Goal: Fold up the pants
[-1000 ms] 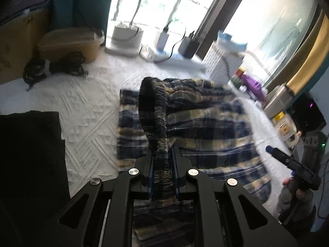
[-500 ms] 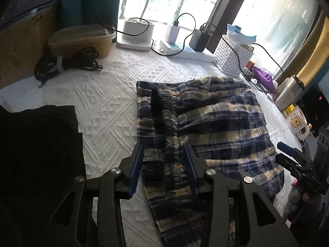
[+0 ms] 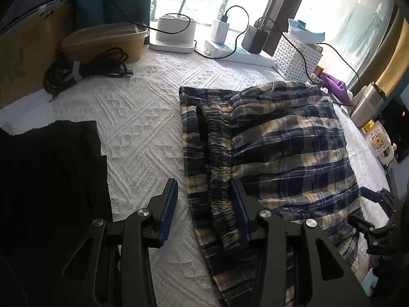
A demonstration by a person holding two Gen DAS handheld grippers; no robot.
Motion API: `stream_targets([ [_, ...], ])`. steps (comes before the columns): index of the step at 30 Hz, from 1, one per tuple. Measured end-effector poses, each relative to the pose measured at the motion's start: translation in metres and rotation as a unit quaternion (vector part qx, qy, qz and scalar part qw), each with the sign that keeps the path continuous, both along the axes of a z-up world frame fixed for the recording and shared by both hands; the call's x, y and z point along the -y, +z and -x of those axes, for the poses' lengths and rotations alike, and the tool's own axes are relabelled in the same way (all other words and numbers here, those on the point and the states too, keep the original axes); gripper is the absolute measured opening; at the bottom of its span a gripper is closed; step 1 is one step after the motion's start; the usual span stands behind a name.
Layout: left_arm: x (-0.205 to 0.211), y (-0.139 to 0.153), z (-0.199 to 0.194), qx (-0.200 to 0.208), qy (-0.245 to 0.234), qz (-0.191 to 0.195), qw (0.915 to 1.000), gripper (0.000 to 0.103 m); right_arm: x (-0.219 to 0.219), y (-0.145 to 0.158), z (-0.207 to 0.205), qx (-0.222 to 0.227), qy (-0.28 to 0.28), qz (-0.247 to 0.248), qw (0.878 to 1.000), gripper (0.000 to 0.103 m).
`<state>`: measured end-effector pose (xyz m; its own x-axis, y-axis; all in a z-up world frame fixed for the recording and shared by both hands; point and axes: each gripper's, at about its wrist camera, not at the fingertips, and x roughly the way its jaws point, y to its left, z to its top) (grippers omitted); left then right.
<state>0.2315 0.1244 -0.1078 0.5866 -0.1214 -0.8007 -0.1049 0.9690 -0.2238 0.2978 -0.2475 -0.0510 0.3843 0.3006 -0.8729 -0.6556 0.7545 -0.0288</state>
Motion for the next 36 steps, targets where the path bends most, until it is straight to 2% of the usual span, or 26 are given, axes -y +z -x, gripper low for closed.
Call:
stream_targets([
  [11,-0.008,0.007,0.007,0.004,0.007,0.002,1.0,0.047,0.027,0.007,0.002,-0.023,-0.006,-0.008,1.0,0.087],
  [19,-0.007,0.029,0.012,0.027,0.01,0.0,0.9996,0.047,0.046,0.028,-0.007,-0.002,-0.053,-0.053,0.997,0.087],
  [23,-0.004,0.028,0.008,0.02,0.006,-0.008,0.9998,0.047,0.038,0.028,-0.01,0.0,-0.05,-0.068,0.996,0.087],
  [28,-0.004,0.017,0.004,0.002,0.006,-0.014,0.9999,0.047,0.024,0.014,-0.014,-0.004,-0.053,-0.044,0.998,0.087],
  [30,-0.005,0.012,0.003,-0.005,0.007,-0.012,0.9999,0.047,0.022,0.007,-0.014,0.003,-0.054,-0.016,0.998,0.087],
  [36,-0.009,0.009,-0.002,-0.008,0.007,-0.015,0.9998,0.049,0.043,0.002,-0.025,0.02,-0.094,0.028,0.995,0.087],
])
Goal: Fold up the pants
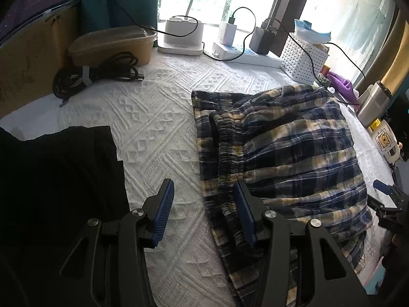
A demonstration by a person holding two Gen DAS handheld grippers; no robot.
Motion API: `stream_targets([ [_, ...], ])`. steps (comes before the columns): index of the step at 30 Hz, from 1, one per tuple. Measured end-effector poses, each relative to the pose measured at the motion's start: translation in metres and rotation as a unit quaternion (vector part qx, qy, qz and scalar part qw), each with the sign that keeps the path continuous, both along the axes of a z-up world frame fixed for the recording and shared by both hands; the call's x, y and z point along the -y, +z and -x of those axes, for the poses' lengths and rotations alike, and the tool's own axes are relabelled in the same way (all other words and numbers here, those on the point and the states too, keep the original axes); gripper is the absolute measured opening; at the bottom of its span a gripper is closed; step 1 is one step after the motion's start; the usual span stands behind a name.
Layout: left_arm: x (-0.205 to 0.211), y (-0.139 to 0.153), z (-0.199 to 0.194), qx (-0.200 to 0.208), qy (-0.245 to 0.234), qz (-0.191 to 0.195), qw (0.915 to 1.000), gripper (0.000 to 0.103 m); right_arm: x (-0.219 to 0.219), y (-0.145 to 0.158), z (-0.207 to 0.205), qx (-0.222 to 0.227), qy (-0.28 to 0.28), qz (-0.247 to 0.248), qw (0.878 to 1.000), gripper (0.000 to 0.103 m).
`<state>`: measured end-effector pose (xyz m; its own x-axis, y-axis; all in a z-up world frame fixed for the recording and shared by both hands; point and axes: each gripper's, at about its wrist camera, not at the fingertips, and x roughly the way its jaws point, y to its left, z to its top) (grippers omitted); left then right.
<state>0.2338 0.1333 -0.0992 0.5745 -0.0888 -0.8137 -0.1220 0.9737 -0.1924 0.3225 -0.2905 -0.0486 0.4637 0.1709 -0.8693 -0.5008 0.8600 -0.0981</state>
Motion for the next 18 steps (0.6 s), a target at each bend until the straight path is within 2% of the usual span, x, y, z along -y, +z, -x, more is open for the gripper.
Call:
stream_targets([
  [3,-0.003,0.01,-0.001,0.007,-0.004,0.008,0.9999,0.049,0.015,0.007,-0.009,-0.003,-0.018,-0.027,0.999,0.087],
  [6,-0.008,0.023,-0.004,0.024,-0.003,-0.002,0.9997,0.049,0.019,0.017,-0.017,0.002,-0.021,-0.053,0.998,0.087],
  [11,-0.014,0.039,-0.015,0.049,-0.009,0.002,0.9988,0.049,-0.004,0.027,-0.036,0.014,-0.002,-0.077,0.997,0.087],
  [18,-0.004,0.036,-0.034,0.058,-0.043,0.002,0.9974,0.049,-0.04,0.034,-0.059,0.023,0.03,-0.101,0.994,0.087],
])
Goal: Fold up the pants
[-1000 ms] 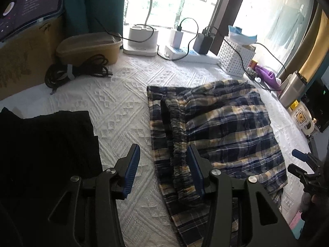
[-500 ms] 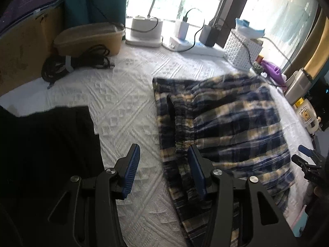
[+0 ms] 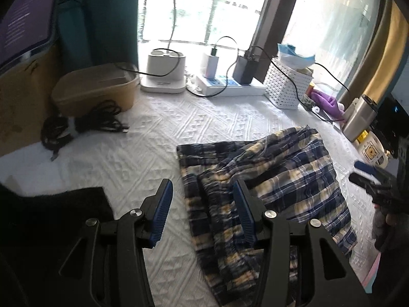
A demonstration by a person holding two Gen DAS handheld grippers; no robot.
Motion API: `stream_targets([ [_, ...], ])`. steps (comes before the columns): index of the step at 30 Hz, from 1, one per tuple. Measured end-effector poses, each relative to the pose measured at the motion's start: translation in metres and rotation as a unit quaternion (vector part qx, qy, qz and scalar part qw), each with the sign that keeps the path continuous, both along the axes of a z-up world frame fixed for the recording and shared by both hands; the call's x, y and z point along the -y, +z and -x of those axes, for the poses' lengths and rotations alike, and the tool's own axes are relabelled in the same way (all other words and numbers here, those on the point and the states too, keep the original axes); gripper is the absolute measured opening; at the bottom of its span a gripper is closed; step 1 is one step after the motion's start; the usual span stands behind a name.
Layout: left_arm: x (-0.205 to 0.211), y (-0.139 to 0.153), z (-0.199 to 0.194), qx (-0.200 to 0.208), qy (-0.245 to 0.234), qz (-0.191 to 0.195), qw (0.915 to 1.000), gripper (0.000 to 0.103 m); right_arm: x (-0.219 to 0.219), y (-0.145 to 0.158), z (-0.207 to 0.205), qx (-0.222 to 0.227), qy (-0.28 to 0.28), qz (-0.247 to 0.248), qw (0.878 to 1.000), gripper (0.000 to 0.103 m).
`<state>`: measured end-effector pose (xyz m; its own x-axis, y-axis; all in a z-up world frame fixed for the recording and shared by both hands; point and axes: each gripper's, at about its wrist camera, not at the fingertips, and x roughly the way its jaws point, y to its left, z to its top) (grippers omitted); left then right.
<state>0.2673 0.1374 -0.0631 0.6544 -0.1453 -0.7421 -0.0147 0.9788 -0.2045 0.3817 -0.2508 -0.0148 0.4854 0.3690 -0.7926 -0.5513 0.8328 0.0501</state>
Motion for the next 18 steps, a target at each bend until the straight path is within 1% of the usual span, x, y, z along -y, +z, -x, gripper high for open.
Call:
stream_targets([
  [2,0.003,-0.003,-0.006,0.0,-0.009,0.0,1.0,0.049,-0.007,-0.001,-0.006,0.0,0.009,-0.004,1.0,0.086],
  [3,0.004,-0.004,-0.008,0.0,-0.012,0.0,0.9999,0.049,-0.011,-0.002,-0.01,-0.001,0.015,-0.004,1.0,0.083],
  [4,0.005,-0.006,-0.01,0.0,-0.015,0.001,0.9999,0.049,-0.014,-0.003,-0.014,-0.003,0.02,-0.004,1.0,0.078],
  [8,0.006,-0.011,-0.02,-0.005,-0.025,0.004,0.9997,0.049,-0.025,-0.01,-0.025,-0.013,0.029,-0.004,0.999,0.075],
  [18,0.011,-0.025,-0.035,-0.022,-0.043,0.015,0.9987,0.049,-0.046,-0.023,-0.049,-0.029,0.045,-0.015,0.998,0.073],
])
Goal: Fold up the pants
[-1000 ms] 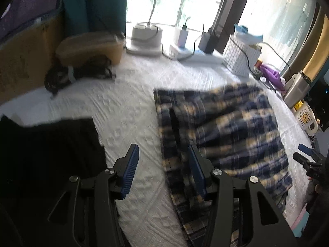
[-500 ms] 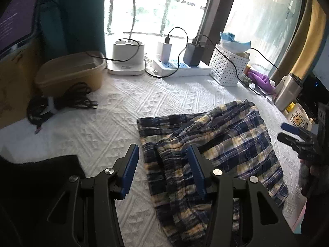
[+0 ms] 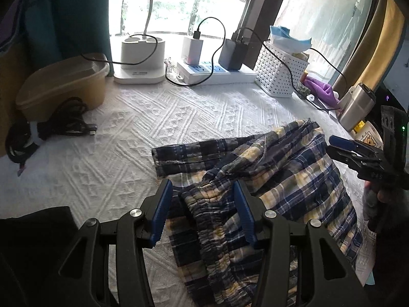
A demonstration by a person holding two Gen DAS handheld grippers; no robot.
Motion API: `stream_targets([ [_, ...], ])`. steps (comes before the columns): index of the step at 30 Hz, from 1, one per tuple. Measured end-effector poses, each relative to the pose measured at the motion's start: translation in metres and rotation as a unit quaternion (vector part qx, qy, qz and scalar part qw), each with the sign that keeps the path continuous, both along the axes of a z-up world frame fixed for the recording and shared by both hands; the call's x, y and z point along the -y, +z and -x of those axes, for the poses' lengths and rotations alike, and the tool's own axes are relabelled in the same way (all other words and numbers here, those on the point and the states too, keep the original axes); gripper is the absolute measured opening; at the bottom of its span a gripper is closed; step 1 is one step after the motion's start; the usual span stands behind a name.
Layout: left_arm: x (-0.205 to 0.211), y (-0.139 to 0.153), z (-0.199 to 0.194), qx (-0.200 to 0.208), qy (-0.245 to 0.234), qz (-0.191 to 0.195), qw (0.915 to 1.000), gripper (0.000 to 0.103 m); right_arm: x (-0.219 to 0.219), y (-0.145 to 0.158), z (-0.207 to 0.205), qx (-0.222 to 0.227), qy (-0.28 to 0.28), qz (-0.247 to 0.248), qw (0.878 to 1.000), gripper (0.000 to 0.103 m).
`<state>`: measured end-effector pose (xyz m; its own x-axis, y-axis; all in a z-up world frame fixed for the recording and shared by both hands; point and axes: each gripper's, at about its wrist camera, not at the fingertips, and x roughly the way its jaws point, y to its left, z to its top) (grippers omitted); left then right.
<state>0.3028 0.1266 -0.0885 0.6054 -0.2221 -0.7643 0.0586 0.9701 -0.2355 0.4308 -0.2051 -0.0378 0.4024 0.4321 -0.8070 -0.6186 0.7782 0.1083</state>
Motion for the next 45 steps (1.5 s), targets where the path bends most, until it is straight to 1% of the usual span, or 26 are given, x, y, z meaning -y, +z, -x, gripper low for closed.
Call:
stream_targets([
  [3,0.001,-0.004,-0.002,-0.005,0.002,0.004,1.0,0.049,-0.004,-0.004,-0.004,-0.005,0.003,-0.001,1.0,0.073],
  [6,-0.001,-0.008,-0.004,-0.015,0.014,0.007,0.9998,0.049,-0.007,-0.009,-0.009,-0.012,0.008,-0.003,1.0,0.073],
  [7,-0.001,-0.008,-0.004,-0.011,0.019,0.007,0.9997,0.049,-0.008,-0.01,-0.01,-0.014,0.01,-0.003,1.0,0.072],
  [9,-0.002,-0.008,-0.004,-0.008,0.021,0.003,0.9997,0.049,-0.009,-0.012,-0.013,-0.019,0.015,-0.008,1.0,0.068],
  [10,-0.001,-0.008,-0.004,-0.006,0.022,0.002,0.9997,0.048,-0.01,-0.012,-0.014,-0.021,0.017,-0.011,1.0,0.065],
  [11,-0.001,-0.008,-0.003,-0.004,0.02,0.002,0.9998,0.041,-0.011,-0.013,-0.014,-0.024,0.02,-0.013,0.999,0.062],
  [12,0.0,-0.008,-0.003,-0.003,0.017,0.003,0.9998,0.038,-0.012,-0.014,-0.014,-0.025,0.023,-0.013,0.999,0.061],
  [14,0.002,-0.009,-0.003,0.001,0.014,-0.006,0.9999,0.034,-0.016,-0.015,-0.014,-0.027,0.032,-0.013,0.999,0.054],
  [15,0.003,-0.009,-0.004,0.001,0.013,-0.01,0.9999,0.033,-0.018,-0.016,-0.014,-0.027,0.035,-0.011,0.999,0.052],
  [17,0.003,-0.009,-0.005,0.003,0.014,-0.013,0.9998,0.03,-0.022,-0.019,-0.014,-0.028,0.042,-0.008,0.999,0.044],
  [18,0.003,-0.009,-0.006,0.003,0.015,-0.013,0.9998,0.029,-0.023,-0.02,-0.013,-0.028,0.043,-0.008,0.999,0.043],
  [20,0.002,-0.007,-0.007,0.007,0.017,-0.013,0.9997,0.027,-0.026,-0.021,-0.013,-0.026,0.046,-0.006,0.999,0.03],
  [23,0.0,0.003,-0.006,0.02,0.021,-0.015,0.9995,0.027,-0.028,-0.018,-0.014,-0.022,0.045,-0.005,0.999,0.023],
  [27,-0.005,0.017,-0.009,0.037,0.025,-0.013,0.9989,0.027,-0.033,-0.006,-0.018,-0.01,0.048,-0.006,0.999,0.022],
  [30,-0.01,0.006,-0.019,0.021,0.033,-0.015,0.9991,0.027,-0.038,-0.009,-0.027,-0.014,0.046,-0.003,0.999,0.022],
  [33,-0.01,-0.009,-0.025,0.002,0.037,-0.027,0.9989,0.028,-0.043,-0.023,-0.034,-0.028,0.038,0.0,0.999,0.022],
  [35,-0.01,-0.018,-0.028,-0.006,0.043,-0.031,0.9986,0.032,-0.045,-0.029,-0.036,-0.031,0.036,0.002,0.999,0.021],
  [36,-0.011,-0.019,-0.028,-0.007,0.045,-0.027,0.9986,0.032,-0.045,-0.03,-0.037,-0.032,0.034,0.0,0.999,0.022],
  [37,-0.013,-0.019,-0.029,-0.008,0.049,-0.021,0.9985,0.035,-0.045,-0.03,-0.037,-0.033,0.033,-0.002,0.999,0.022],
  [38,-0.015,-0.018,-0.029,-0.013,0.055,-0.021,0.9982,0.043,-0.044,-0.03,-0.037,-0.033,0.031,-0.001,0.999,0.022],
  [40,-0.021,-0.015,-0.026,-0.016,0.068,-0.012,0.9975,0.051,-0.043,-0.031,-0.038,-0.036,0.028,-0.004,0.999,0.022],
  [42,-0.026,-0.011,-0.022,-0.013,0.072,0.0,0.9973,0.053,-0.042,-0.029,-0.038,-0.037,0.022,-0.004,0.999,0.027],
  [44,-0.028,-0.007,-0.017,-0.009,0.075,0.004,0.9971,0.056,-0.041,-0.027,-0.037,-0.032,0.013,0.002,0.999,0.038],
  [45,-0.029,-0.003,-0.013,-0.005,0.079,0.004,0.9968,0.056,-0.041,-0.025,-0.036,-0.029,0.009,0.004,1.0,0.039],
])
